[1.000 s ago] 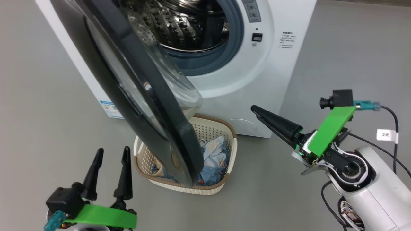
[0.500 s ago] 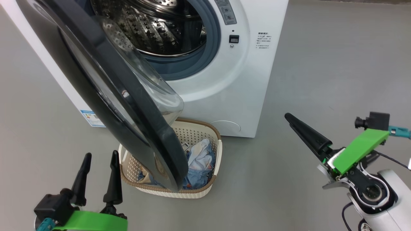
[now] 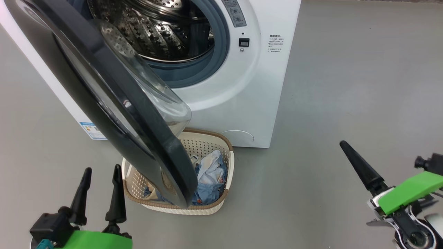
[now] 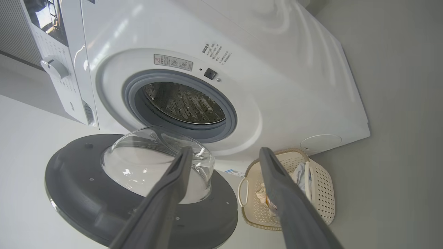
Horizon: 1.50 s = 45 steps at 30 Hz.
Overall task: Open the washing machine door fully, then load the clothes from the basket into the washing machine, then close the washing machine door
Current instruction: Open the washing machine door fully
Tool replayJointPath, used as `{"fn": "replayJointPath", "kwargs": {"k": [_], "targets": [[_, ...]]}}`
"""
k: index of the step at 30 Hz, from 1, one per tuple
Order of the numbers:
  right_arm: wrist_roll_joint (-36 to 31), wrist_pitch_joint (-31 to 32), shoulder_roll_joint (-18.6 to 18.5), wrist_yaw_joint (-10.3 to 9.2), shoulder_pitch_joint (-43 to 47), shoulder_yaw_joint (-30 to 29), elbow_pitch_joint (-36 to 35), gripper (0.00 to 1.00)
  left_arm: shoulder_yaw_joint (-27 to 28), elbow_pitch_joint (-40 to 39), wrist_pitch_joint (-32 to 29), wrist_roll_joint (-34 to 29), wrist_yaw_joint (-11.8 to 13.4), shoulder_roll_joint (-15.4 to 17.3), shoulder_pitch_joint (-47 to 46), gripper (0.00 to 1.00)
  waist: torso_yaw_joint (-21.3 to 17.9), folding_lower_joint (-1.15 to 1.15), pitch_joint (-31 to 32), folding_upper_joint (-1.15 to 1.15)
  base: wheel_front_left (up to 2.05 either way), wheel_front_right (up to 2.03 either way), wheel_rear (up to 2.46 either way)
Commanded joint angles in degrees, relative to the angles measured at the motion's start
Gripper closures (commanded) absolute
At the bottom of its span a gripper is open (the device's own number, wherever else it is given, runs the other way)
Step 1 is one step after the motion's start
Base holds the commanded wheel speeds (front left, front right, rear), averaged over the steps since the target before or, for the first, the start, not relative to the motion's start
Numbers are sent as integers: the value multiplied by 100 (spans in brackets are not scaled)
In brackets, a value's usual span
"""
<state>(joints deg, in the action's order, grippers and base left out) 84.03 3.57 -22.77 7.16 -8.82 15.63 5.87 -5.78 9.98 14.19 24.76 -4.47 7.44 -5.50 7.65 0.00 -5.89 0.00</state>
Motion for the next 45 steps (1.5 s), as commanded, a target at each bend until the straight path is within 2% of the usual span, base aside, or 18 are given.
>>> {"fn": "replayJointPath", "kwargs": {"k": [1,8,17,21,25,30,36,40,45], "targets": [[-126,-74,-146,33,33,22,-170,0,202,-171,32,38,32,118,-62,0,-2,0,1,0,0,0,0],[-294,-700,-290,33,380,-13,-247,0,195,-179,34,77,50,121,-41,0,7,0,-10,0,0,0,0],[-1099,-1501,-540,33,525,344,-90,0,200,-134,47,109,56,117,-40,0,25,0,19,0,0,0,0],[-1703,-1770,-584,33,569,362,19,0,208,-123,53,119,54,119,-25,0,43,0,47,0,0,0,0],[-2438,-1848,-463,33,622,209,51,0,230,-128,58,127,67,124,7,0,29,0,70,0,0,0,0],[-3208,-1854,-17,33,803,-398,-116,0,243,-149,63,132,76,134,25,0,13,0,75,0,0,0,0],[-4115,-1855,345,33,1003,-973,-408,0,243,-160,66,138,78,156,33,0,3,0,83,0,0,0,0],[-4601,-1856,438,33,1080,-1096,-508,0,236,-172,68,140,86,162,34,0,7,0,82,0,0,0,0],[-4895,-1856,509,33,1150,-1074,-458,0,225,-174,68,149,93,168,28,0,16,0,76,0,0,0,0]]}}
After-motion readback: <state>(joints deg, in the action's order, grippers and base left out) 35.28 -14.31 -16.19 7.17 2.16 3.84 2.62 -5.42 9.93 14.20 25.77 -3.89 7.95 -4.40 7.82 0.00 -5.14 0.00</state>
